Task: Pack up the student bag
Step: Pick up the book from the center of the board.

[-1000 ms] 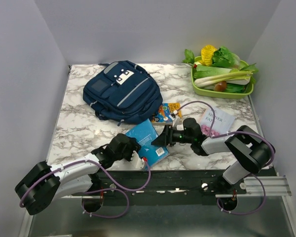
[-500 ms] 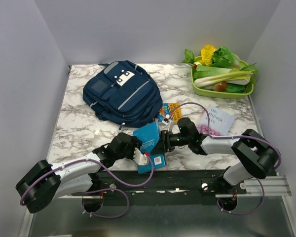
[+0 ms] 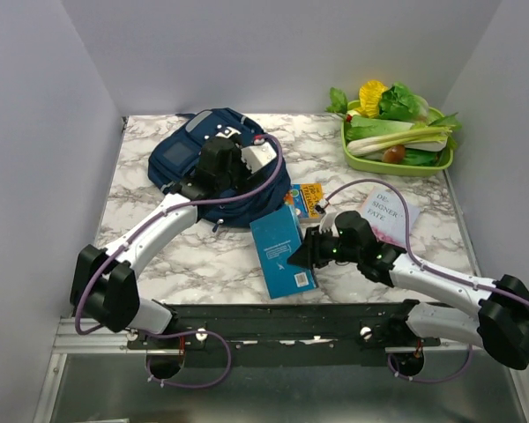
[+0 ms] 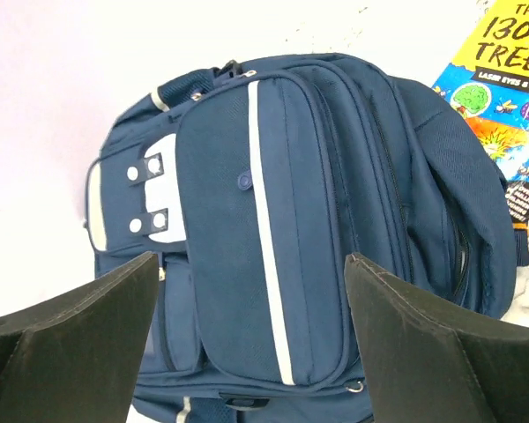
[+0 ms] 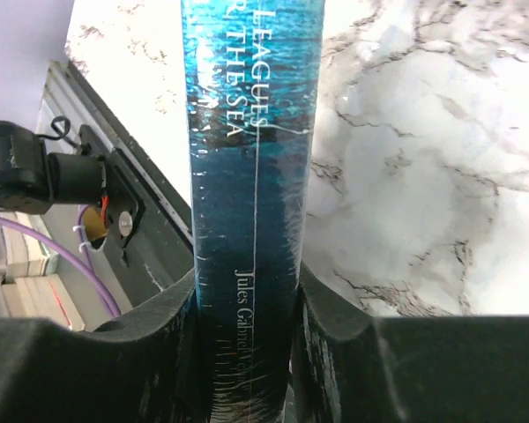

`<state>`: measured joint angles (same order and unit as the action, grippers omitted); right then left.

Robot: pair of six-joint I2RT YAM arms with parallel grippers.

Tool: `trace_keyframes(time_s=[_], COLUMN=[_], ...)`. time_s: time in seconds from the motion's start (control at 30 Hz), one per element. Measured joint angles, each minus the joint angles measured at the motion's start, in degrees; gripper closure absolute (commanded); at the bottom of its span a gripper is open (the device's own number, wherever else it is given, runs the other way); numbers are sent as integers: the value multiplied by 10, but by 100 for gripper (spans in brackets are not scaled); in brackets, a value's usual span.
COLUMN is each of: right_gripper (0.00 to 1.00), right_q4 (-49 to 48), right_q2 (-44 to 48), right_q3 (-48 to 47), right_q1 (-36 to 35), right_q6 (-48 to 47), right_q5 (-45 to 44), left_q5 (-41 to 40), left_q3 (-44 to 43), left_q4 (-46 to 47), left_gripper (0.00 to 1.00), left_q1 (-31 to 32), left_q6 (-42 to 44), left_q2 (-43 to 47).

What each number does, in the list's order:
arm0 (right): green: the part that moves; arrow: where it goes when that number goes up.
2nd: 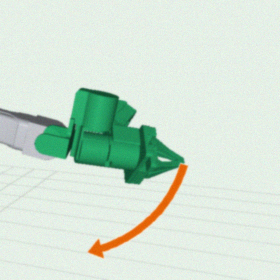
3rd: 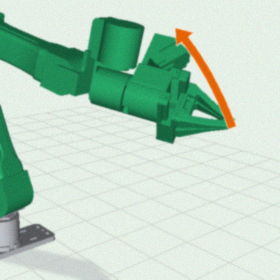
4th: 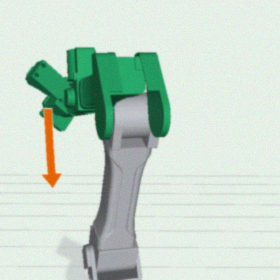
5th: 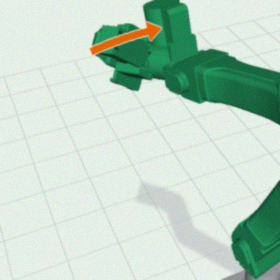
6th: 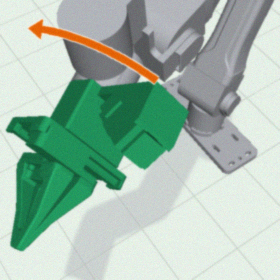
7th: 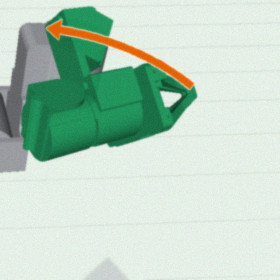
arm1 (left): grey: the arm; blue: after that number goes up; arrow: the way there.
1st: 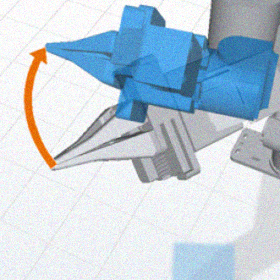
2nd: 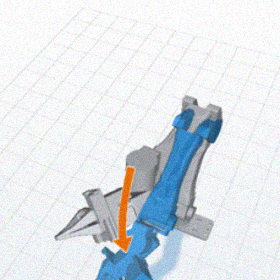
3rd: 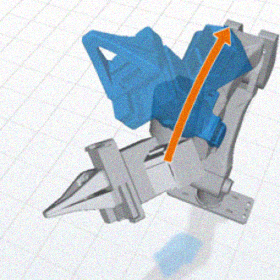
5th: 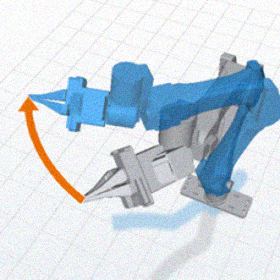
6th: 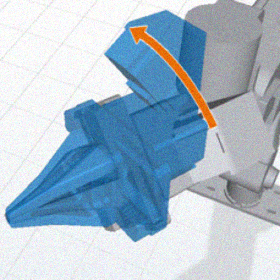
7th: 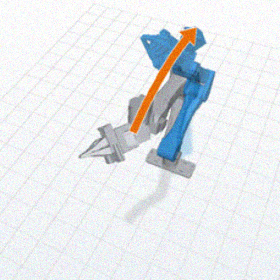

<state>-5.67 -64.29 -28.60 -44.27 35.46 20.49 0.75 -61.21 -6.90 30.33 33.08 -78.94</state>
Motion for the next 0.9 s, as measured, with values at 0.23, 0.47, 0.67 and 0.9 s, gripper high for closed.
trace_keyframes(time_s=[0.23,0.47,0.67,0.9], right_gripper=[99,99,99,99], right_q4=[41,80,85,84], right_q2=[38,102,114,120], right_q3=[6,29,38,45], right_q1=[0,1,4,5], right_q6=[15,32,51,68], right_q5=[-48,-81,-87,-88], left_q5=[51,66,48,-19], left_q3=[-45,-72,-77,-71], left_q4=[-78,-95,-79,-12], left_gripper=[4,1,7,34], left_q1=[-9,-6,2,19], left_q6=[-34,-43,-44,-37], left_q2=[-65,-131,-150,-193])
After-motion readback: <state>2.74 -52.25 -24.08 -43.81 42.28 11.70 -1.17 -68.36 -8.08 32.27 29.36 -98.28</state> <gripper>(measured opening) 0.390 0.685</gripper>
